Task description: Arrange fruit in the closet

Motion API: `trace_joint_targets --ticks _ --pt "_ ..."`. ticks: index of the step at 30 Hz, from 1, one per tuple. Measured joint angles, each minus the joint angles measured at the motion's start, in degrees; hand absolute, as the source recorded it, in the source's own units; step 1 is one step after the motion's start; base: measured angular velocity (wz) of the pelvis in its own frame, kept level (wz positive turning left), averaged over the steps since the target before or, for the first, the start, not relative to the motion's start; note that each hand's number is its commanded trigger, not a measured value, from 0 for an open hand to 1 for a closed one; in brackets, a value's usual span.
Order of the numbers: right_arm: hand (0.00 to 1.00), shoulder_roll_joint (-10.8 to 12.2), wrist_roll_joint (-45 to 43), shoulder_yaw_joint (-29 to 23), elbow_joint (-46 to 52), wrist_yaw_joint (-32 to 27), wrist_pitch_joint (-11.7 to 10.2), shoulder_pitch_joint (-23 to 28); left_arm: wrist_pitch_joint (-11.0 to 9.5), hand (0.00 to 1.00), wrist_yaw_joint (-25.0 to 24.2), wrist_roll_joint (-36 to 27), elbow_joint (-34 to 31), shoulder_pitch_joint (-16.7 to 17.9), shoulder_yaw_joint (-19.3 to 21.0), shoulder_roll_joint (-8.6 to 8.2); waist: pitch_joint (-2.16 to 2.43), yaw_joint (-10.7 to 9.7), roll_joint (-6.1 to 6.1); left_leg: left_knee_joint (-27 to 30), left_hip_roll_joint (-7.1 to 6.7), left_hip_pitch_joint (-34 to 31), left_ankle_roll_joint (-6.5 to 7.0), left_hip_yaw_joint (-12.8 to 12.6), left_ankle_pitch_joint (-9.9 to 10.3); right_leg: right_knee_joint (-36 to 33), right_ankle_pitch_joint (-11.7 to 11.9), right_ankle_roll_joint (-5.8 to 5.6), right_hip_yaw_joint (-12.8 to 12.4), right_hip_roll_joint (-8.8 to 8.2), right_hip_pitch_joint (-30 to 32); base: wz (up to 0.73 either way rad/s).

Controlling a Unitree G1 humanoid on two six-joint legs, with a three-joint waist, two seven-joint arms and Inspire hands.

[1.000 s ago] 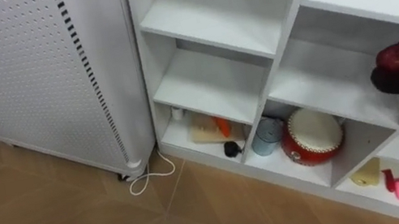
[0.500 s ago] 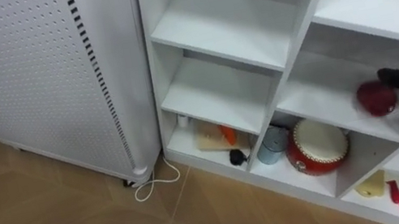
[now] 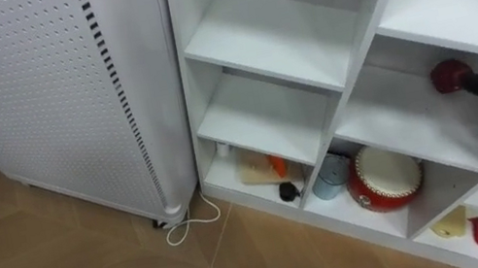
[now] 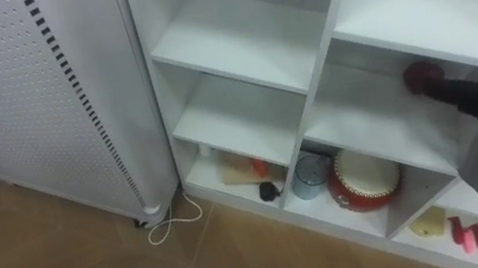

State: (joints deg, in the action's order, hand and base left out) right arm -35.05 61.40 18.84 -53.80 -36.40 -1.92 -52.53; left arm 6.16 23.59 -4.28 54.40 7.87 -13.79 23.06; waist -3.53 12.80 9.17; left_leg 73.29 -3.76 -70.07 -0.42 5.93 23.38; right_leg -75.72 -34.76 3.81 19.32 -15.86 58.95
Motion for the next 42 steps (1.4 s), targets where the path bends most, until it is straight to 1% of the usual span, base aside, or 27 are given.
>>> trace_joint_targets --ticks 7,11,13,15,18,20,21,22,23,24,25,26,27,29,30,31,32,33,34,35,36,37,38,39,40,41,42 --pt "0.0 0.01 0.04 0.0 0.5 0.34 0.23 0.07 0.0 0.0 0.01 -0.05 0.15 0.0 -0.02 -0.01 0.02 -0.14 -0.03 -0.73 -0.01 0.79 0.2 -0.73 -0.12 0.16 0.06 -0.12 -0.67 0.0 -0.2 0.0" --pt "0.0 0.01 -1.03 0.01 0.25 0.82 0.71 0.95 0.09 0.0 -0.07 0.24 0.32 -0.01 -0.02 -0.17 0.02 -0.13 -0.14 -1.81 -0.07 1.87 0.47 -0.81 -0.32 1.29 0.38 -0.41 -0.58 -0.02 -1.27 0.01" --pt "0.0 0.01 -2.16 0.01 0.27 2.22 0.85 1.79 0.16 0.0 -0.12 0.25 0.86 0.0 0.0 -0.49 0.03 -0.08 -0.5 -2.16 -0.06 2.87 0.56 -0.94 -0.28 1.77 0.48 -0.61 -0.7 0.04 -2.14 -0.02" --pt "0.0 0.02 -5.26 0.01 0.29 4.09 1.13 3.11 0.28 0.0 -0.33 0.22 0.89 0.01 -0.01 -0.52 0.05 -0.13 -0.6 -2.9 -0.07 3.93 0.66 -1.35 -0.31 2.37 0.64 -0.86 -1.01 0.05 -2.94 -0.02" --pt "0.0 0.38 -13.82 0.29 0.39 8.6 1.29 6.77 0.36 0.0 -1.49 0.2 1.29 -0.14 -1.05 -0.74 -0.12 0.12 -1.11 -4.74 0.01 7.54 0.9 -1.97 -0.27 4.03 0.91 -1.33 -1.43 0.25 -6.03 -0.01" --pt "0.0 0.46 -20.66 0.33 0.41 12.07 1.18 9.51 0.26 0.0 -2.77 0.0 1.43 -0.38 -1.25 -1.17 -0.11 0.64 -1.39 -6.26 0.62 10.09 1.05 -2.69 -0.18 5.44 1.15 -1.39 -1.9 0.44 -8.05 -0.11" --pt "0.0 0.46 -22.54 0.33 0.51 12.78 0.92 10.29 0.07 0.0 -3.02 0.02 1.67 -0.45 -1.26 -1.3 -0.11 0.88 -1.58 -6.64 0.95 10.6 1.05 -2.71 -0.18 6.06 1.38 -1.41 -1.91 0.69 -8.55 -0.18" --pt "0.0 0.49 -26.73 0.7 0.53 14.03 -0.24 12.6 -0.19 0.0 -3.49 0.01 2.23 -0.48 -1.33 -1.52 -0.13 1.36 -1.81 -7.77 1.2 12.01 0.93 -2.61 -0.25 7.42 1.82 -1.32 -1.77 1.16 -9.9 -0.11" --pt "0.0 0.51 -30.41 1.32 0.6 14.68 -1.21 15.36 -0.26 0.0 -4.1 0.03 2.88 -0.44 -1.77 -1.61 -0.08 1.72 -2.04 -8.85 1.28 13.63 0.9 -2.63 -0.33 8.65 2.05 -1.47 -1.69 1.47 -11.29 -0.07" --pt "0.0 0.54 -32.22 1.46 0.89 15.05 -1.34 16.79 -0.27 0.0 -4.2 0.06 3.07 -0.19 -2.27 -1.61 0.07 1.86 -2.44 -9.22 1.42 14.25 0.9 -2.56 -0.32 9.25 2.12 -1.59 -1.64 2.01 -11.9 0.0" --pt "0.0 0.71 -35.19 1.55 1.82 15.65 -1.78 19.75 -0.55 0.0 -4.33 0.04 2.7 1.18 -2.84 -1.66 0.58 1.83 -3.43 -9.89 1.83 15.25 0.95 -2.4 -0.28 10.63 2.48 -1.72 -1.22 2.24 -13.48 -0.1" --pt "0.0 1.39 -39.11 1.49 2.59 15.94 -1.9 22.99 -1.03 0.0 -4.64 -0.03 2.48 2.9 -3.06 -1.71 0.83 1.78 -4.26 -10.99 2.21 16.69 0.98 -2.42 -0.27 12.35 3.1 -1.88 -1.25 3.02 -14.93 -0.12" --pt "0.0 1.67 -40.85 1.42 2.89 16.03 -1.91 24.71 -1.2 0.0 -4.89 -0.07 2.46 3.64 -3.11 -1.71 1.0 1.71 -4.65 -11.64 2.25 17.31 0.99 -2.43 -0.29 13.14 3.41 -1.98 -1.21 3.11 -15.47 -0.12" --pt "0.0 2.69 -47.11 -0.02 4.27 16.42 -1.62 33.85 -1.44 0.0 -5.54 0.08 1.58 6.47 -3.03 -1.78 1.81 1.65 -6.22 -14.57 2.73 20.16 1.43 -2.98 -0.79 16.46 4.7 -2.39 -1.24 3.6 -18.21 -0.11" --pt "0.0 3.14 -48.69 -0.05 4.61 16.42 -1.39 35.89 -1.55 0.0 -5.56 0.08 1.46 7.16 -3.0 -1.78 1.9 1.64 -6.38 -15.44 2.93 20.98 1.5 -3.45 -0.92 17.23 5.04 -2.41 -1.47 3.79 -18.74 -0.27" --pt "0.0 4.34 -51.71 0.01 5.23 16.56 -1.13 39.46 -1.59 0.0 -5.76 0.05 1.34 8.2 -2.96 -1.8 1.99 1.33 -6.6 -17.3 3.04 22.79 1.56 -4.39 -1.3 18.63 5.73 -2.31 -1.94 3.93 -19.74 -0.28" --pt "0.0 5.83 -53.08 0.05 5.23 16.64 -1.11 42.17 -1.76 0.0 -6.01 -0.12 1.36 8.53 -2.96 -1.83 2.22 0.61 -7.07 -19.1 3.19 24.21 1.6 -4.94 -1.8 20.21 6.35 -2.23 -2.04 3.96 -20.81 -0.23" --pt "0.0 6.67 -53.26 0.05 5.23 16.75 -1.08 43.16 -2.17 0.0 -6.21 -0.11 1.48 8.56 -2.85 -1.81 2.24 0.03 -7.19 -20.0 3.27 24.9 1.64 -5.27 -2.07 20.81 6.56 -2.23 -2.13 3.99 -21.29 -0.14" --pt "0.0 8.05 -54.81 0.07 5.57 17.44 -1.07 45.26 -3.1 0.0 -6.41 -0.05 1.93 8.41 -2.57 -1.97 2.38 -1.09 -7.44 -21.41 3.32 26.21 1.59 -5.65 -2.41 21.95 6.95 -2.22 -2.32 3.93 -22.25 -0.07" --pt "0.0 8.88 -56.31 0.07 6.55 18.32 -1.08 47.46 -4.16 0.0 -6.57 -0.08 1.93 8.34 -2.17 -2.33 2.53 -2.14 -7.94 -22.38 3.39 27.34 1.53 -5.65 -2.55 23.02 7.17 -2.23 -2.21 4.01 -23.45 -0.06" --pt "0.0 9.38 -57.2 0.07 6.83 18.56 -1.08 48.41 -4.61 0.0 -6.65 -0.05 1.92 8.24 -2.11 -2.4 2.48 -2.68 -8.04 -22.84 3.43 27.98 1.44 -5.67 -2.61 23.4 7.22 -2.24 -2.26 4.08 -24.1 -0.06" --pt "0.0 10.56 -58.29 0.08 7.13 18.92 -1.08 49.81 -5.27 0.0 -6.77 0.24 1.77 8.04 -2.05 -2.52 2.48 -3.33 -8.16 -23.72 3.58 29.22 1.34 -5.86 -2.65 24.47 7.47 -2.25 -2.66 4.65 -25.11 -0.19" --pt "0.0 11.74 -59.03 0.08 7.11 18.99 -1.1 51.0 -5.69 0.0 -6.77 0.37 1.6 7.8 -1.91 -2.95 2.4 -3.44 -8.34 -24.72 4.21 30.73 1.19 -6.16 -2.71 26.19 8.09 -2.15 -2.82 5.58 -26.59 -0.24" --pt "0.0 13.1 -59.94 0.08 7.2 19.1 -1.21 52.61 -6.13 0.0 -6.75 0.48 1.6 7.81 -1.66 -3.62 2.42 -3.73 -8.37 -26.59 4.43 32.82 0.8 -6.14 -3.08 28.36 8.81 -2.15 -2.77 6.18 -28.59 -0.17" --pt "0.0 13.71 -60.37 0.09 7.34 19.14 -1.3 53.62 -6.17 0.0 -6.74 0.53 1.64 7.82 -1.53 -3.98 2.42 -3.92 -8.29 -27.88 4.36 33.96 0.76 -6.14 -3.44 29.57 9.12 -2.22 -2.68 6.29 -29.74 0.0" --pt "0.0 14.73 -61.78 0.08 7.5 19.34 -1.67 55.78 -6.25 0.0 -6.69 0.55 1.63 8.08 -1.47 -4.73 2.47 -4.45 -8.28 -30.23 4.36 36.36 0.8 -6.17 -4.11 31.95 9.75 -2.53 -2.49 6.53 -32.13 0.08" --pt "0.0 15.13 -61.82 0.08 7.5 19.57 -1.88 56.68 -6.28 0.0 -6.68 0.55 1.58 8.35 -1.52 -5.02 2.45 -4.71 -8.39 -31.2 4.35 37.42 0.74 -6.15 -4.29 33.1 10.03 -2.64 -2.41 6.74 -33.24 0.04"
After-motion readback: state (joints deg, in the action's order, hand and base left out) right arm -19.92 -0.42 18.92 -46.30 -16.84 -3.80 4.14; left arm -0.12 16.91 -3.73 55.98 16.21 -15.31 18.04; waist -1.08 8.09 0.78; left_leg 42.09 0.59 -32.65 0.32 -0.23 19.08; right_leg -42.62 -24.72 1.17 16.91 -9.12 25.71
